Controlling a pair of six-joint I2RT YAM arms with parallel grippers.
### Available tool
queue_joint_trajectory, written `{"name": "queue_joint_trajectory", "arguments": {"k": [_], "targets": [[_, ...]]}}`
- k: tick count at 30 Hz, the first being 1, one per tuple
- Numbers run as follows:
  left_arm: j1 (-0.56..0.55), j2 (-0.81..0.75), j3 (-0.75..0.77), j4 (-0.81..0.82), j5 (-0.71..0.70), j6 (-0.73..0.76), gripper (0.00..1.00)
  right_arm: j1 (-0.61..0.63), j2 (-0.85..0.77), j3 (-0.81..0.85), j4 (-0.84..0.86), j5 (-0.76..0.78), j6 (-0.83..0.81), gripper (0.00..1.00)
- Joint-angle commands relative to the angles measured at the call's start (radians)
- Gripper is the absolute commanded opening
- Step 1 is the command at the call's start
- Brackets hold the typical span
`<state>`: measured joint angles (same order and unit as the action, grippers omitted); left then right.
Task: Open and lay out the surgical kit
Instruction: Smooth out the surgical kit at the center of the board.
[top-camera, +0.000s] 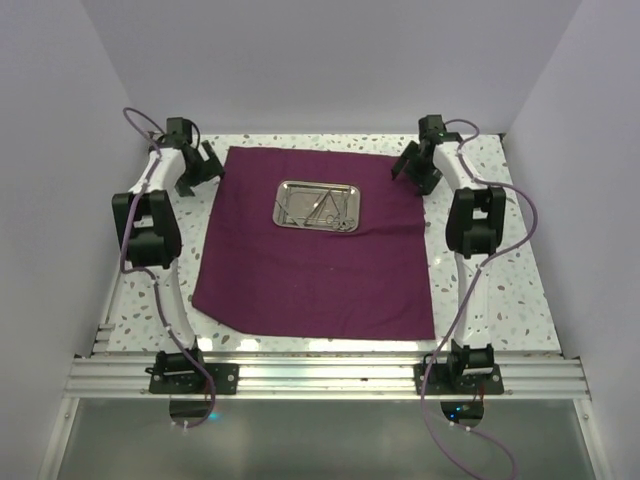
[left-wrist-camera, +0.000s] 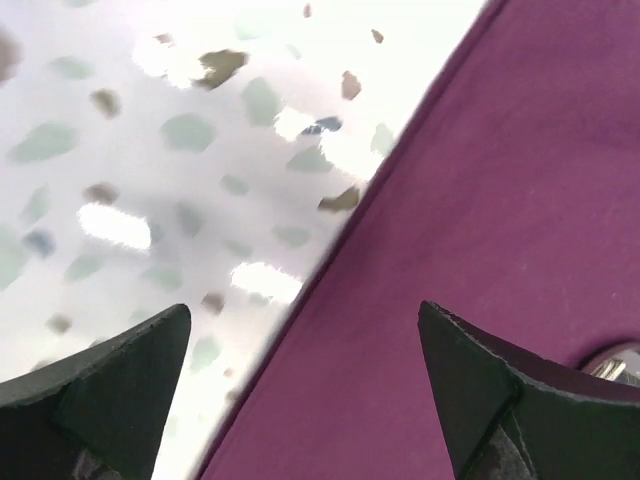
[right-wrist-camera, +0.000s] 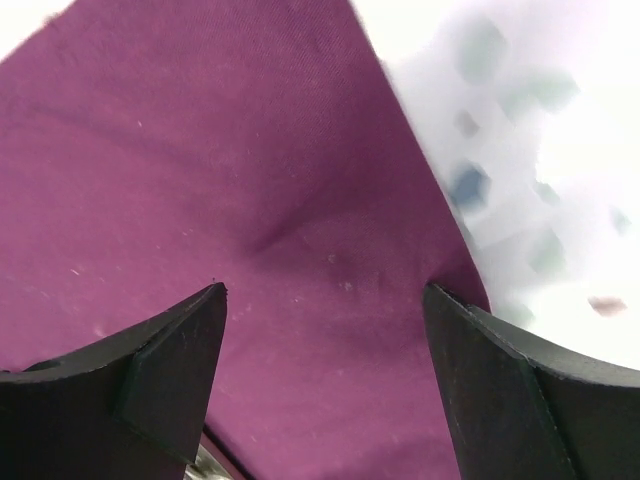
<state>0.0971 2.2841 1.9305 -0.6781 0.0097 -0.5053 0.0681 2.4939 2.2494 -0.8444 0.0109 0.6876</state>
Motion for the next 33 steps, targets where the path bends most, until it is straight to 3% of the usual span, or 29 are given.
{"name": "queue_joint_trajectory", "arguments": {"k": [1,10,13,17,26,29,33], "targets": [[0.000,-0.224,-0.130,-0.026,-0.079,0.005,1.00,-0.014,-0.114,-0.130,-0.105,0.037,-0.025,0.83],[-0.037,-0.668,-0.705,-0.080,-0.070,-0.097,0.94,-0.016,-0.345,-0.405,-0.081,-0.097,0.004,0.81],[-0.043,-0.805,-0.832,-0.145,-0.079,-0.150,0.93,-0.016,-0.359,-0.380,-0.169,-0.103,-0.023,0.82],[-0.045,-0.902,-0.942,-0.210,-0.077,-0.160,0.92,-0.014,-0.377,-0.363,-0.251,-0.074,-0.080,0.82],[-0.045,-1.064,-1.171,-0.279,-0.082,-0.180,0.87,-0.016,-0.448,-0.441,-0.251,-0.078,-0.099,0.82],[-0.043,-1.088,-1.215,-0.262,-0.112,-0.185,0.82,-0.016,-0.420,-0.432,-0.243,-0.107,-0.083,0.81],[-0.050,-1.109,-1.255,-0.223,-0.135,-0.216,0.68,-0.013,-0.400,-0.416,-0.243,-0.115,-0.083,0.80]]}}
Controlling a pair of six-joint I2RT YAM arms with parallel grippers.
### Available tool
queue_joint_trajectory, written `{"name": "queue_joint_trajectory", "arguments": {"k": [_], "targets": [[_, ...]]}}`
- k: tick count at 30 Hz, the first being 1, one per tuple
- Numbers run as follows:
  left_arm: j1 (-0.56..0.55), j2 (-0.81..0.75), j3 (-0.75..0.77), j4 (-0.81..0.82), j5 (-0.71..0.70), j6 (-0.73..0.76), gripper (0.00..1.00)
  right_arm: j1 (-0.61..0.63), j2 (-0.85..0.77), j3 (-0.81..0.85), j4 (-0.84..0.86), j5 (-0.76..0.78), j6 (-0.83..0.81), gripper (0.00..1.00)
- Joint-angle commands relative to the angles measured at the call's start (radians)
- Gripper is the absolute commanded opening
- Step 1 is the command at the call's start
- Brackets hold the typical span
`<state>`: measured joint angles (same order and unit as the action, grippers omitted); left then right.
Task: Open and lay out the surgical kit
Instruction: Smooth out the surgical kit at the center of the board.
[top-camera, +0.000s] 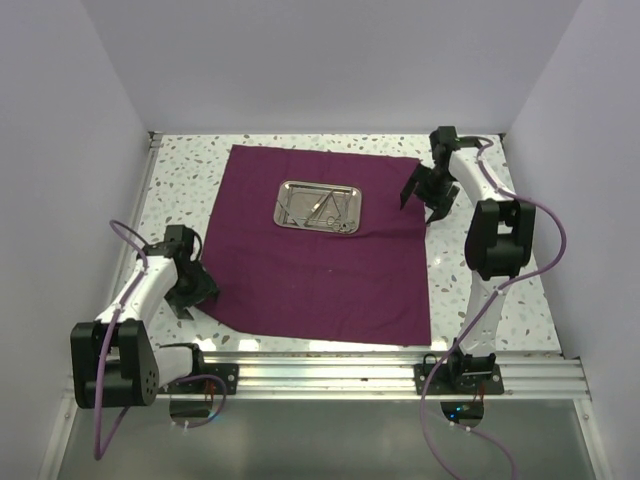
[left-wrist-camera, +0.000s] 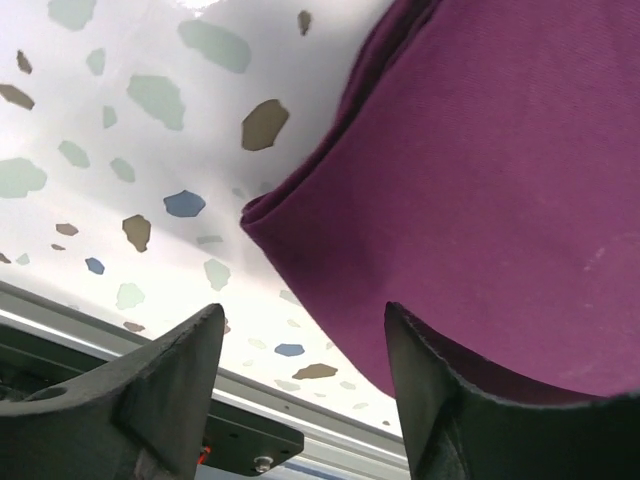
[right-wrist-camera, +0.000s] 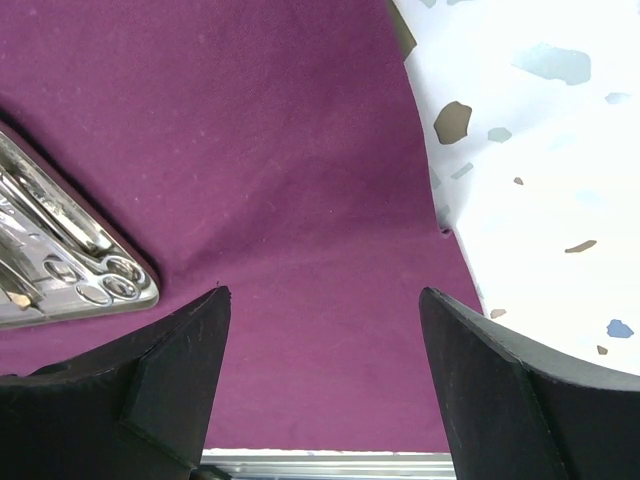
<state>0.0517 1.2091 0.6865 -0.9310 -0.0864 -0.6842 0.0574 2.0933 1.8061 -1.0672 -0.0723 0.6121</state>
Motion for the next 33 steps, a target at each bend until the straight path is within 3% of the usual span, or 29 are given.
{"name": "queue_joint_trajectory", "arguments": {"k": [1,2,5,9,16,19,22,23,26,30,31,33], "targets": [[-0.003,-0.031,-0.015,0.044,-0.048,-0.040,0.65,-0.002,0.002,0.027,-0.022,-0.032,-0.008,0.80],[0.000,-0.025,-0.013,0.046,-0.067,-0.049,0.59,-0.002,0.007,0.027,-0.022,-0.032,-0.008,0.79],[0.005,-0.002,-0.002,0.028,-0.075,-0.078,0.53,-0.001,0.008,0.027,-0.019,-0.041,-0.008,0.79],[0.001,0.010,0.025,0.006,-0.029,-0.116,0.54,-0.001,0.010,0.035,-0.020,-0.041,-0.008,0.78],[0.000,0.096,0.028,0.069,-0.069,-0.127,0.56,-0.001,0.027,0.067,-0.023,-0.053,-0.002,0.78],[0.000,0.132,0.004,0.124,-0.065,-0.121,0.39,-0.001,0.036,0.078,-0.023,-0.053,0.000,0.78],[0.000,0.181,0.008,0.141,-0.056,-0.109,0.14,-0.001,0.045,0.087,-0.025,-0.057,0.000,0.77],[-0.001,0.190,0.036,0.132,-0.055,-0.098,0.00,-0.001,0.047,0.090,-0.025,-0.058,0.000,0.77],[0.000,0.181,0.111,0.064,-0.033,-0.077,0.00,-0.001,0.048,0.099,-0.027,-0.054,-0.002,0.77],[-0.015,0.225,0.375,-0.017,-0.006,-0.031,0.00,-0.002,0.051,0.105,-0.030,-0.049,-0.011,0.77],[-0.021,0.251,0.422,-0.037,-0.012,-0.023,0.07,-0.004,0.053,0.105,-0.028,-0.049,-0.009,0.77],[-0.044,0.359,0.546,-0.052,-0.038,0.008,0.32,-0.002,0.062,0.108,-0.022,-0.058,-0.008,0.77]]}}
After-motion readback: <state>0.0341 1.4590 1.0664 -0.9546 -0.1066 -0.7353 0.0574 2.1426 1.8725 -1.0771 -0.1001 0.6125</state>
